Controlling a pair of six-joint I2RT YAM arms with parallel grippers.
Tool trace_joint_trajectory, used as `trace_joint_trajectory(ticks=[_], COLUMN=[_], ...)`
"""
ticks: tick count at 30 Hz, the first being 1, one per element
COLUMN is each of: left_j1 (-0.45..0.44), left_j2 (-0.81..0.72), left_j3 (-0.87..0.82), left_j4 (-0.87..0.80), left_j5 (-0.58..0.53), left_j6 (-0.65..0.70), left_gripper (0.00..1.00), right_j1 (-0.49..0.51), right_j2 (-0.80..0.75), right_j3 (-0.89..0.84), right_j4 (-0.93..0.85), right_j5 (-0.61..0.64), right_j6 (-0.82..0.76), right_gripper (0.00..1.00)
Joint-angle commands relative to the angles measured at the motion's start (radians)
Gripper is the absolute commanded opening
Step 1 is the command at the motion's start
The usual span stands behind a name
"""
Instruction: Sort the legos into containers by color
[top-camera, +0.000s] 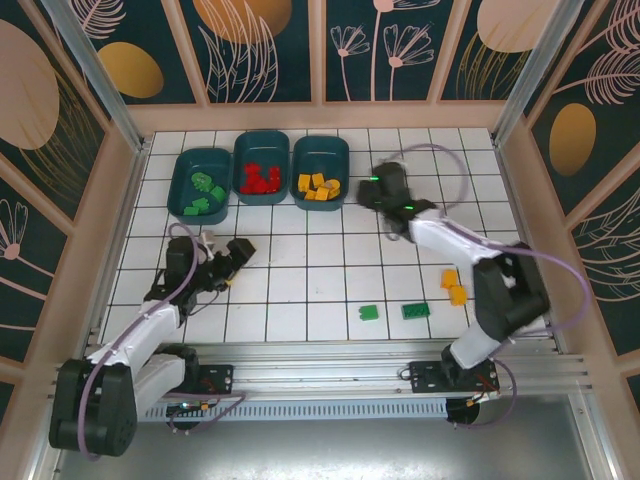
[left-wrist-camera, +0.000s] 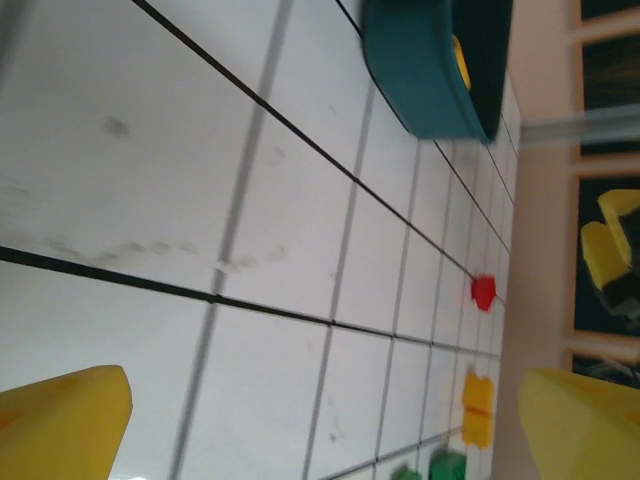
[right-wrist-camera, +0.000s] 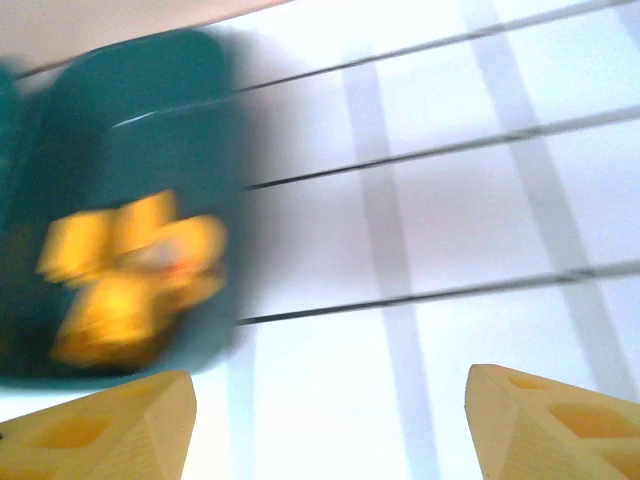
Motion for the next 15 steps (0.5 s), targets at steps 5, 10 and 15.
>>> trace_joint_trajectory(ticks=[5,10,15], left_j1=[-0.273,-0.405,-0.42], left_j2=[0.251,0.418,0.458], left_j3=[0.092,0.209,0.217], left_j4=[0.271,0.301,0.314], left_j5=[-0.084,-0.113,-0.123], left_j6=[-0.082,-0.078,-0.074], left_gripper=[0.99,0.98,0.98], right_j1=[-0.268,-0.319,-0.322], right_j2=[-0.092,0.026,0.131], right_j3=[-0.211,-0.165,-0.126], right_j4=[-0.07,-0.089,-0.095], right_j5=[-0.025,-0.037,-0.056], right_j6=[0.093,0.113,0.141], right_gripper=[0.75,0.76,0.72])
